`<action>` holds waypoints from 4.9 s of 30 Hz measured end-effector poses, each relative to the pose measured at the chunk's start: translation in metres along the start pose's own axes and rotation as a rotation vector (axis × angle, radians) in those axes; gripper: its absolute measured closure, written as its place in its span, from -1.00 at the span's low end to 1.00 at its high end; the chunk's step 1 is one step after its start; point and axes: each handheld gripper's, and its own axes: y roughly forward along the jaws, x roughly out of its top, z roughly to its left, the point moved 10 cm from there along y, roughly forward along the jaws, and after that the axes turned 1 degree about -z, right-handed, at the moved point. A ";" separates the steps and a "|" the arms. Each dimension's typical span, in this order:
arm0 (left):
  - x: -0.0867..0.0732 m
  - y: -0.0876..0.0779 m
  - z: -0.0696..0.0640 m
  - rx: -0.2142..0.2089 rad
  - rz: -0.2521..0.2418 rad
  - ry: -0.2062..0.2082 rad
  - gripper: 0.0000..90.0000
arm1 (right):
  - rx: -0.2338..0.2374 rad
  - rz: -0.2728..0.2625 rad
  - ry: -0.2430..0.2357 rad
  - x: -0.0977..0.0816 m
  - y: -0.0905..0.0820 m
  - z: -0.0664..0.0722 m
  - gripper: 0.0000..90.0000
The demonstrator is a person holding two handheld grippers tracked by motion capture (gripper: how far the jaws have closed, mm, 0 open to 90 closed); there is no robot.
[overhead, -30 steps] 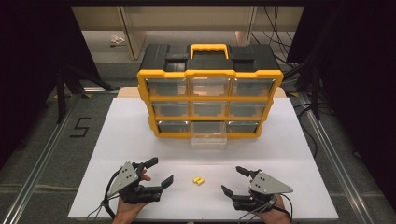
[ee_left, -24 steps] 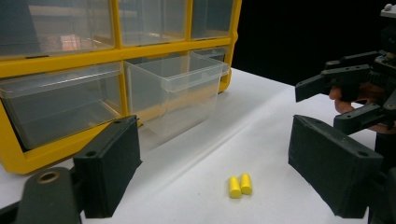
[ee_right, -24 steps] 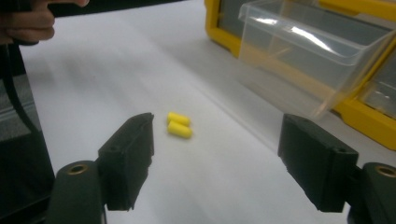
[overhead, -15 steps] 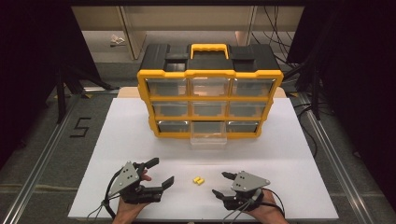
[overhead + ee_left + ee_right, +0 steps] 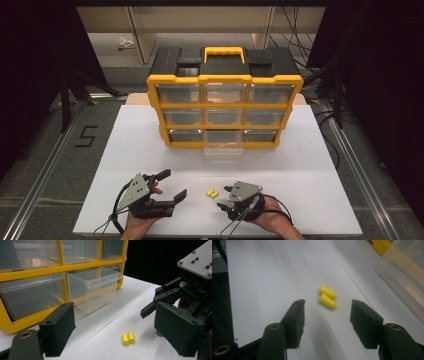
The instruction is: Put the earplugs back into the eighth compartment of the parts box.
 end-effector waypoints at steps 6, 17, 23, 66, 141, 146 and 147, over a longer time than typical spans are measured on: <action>0.000 0.000 0.000 -0.003 0.001 0.001 -0.63 | 0.027 0.024 -0.019 0.003 0.013 -0.002 0.12; -0.001 0.000 0.000 -0.003 0.004 0.003 -0.62 | 0.079 0.043 -0.007 0.005 0.032 -0.007 0.24; -0.001 0.000 0.000 -0.004 0.004 0.002 -0.62 | 0.107 0.054 -0.020 0.005 0.039 -0.005 0.27; -0.001 0.001 -0.001 -0.008 0.004 -0.002 -0.61 | 0.123 -0.106 0.037 0.040 -0.002 -0.019 0.88; -0.001 0.001 0.000 -0.005 0.004 0.007 -0.61 | -0.220 -0.353 0.321 0.077 -0.031 -0.127 0.03; -0.001 0.001 0.000 -0.004 0.002 0.006 -0.61 | -0.199 -0.369 0.310 0.085 -0.034 -0.116 -0.11; -0.001 0.001 0.000 -0.005 0.002 0.006 -0.61 | -0.183 -0.371 0.295 0.088 -0.035 -0.109 -0.14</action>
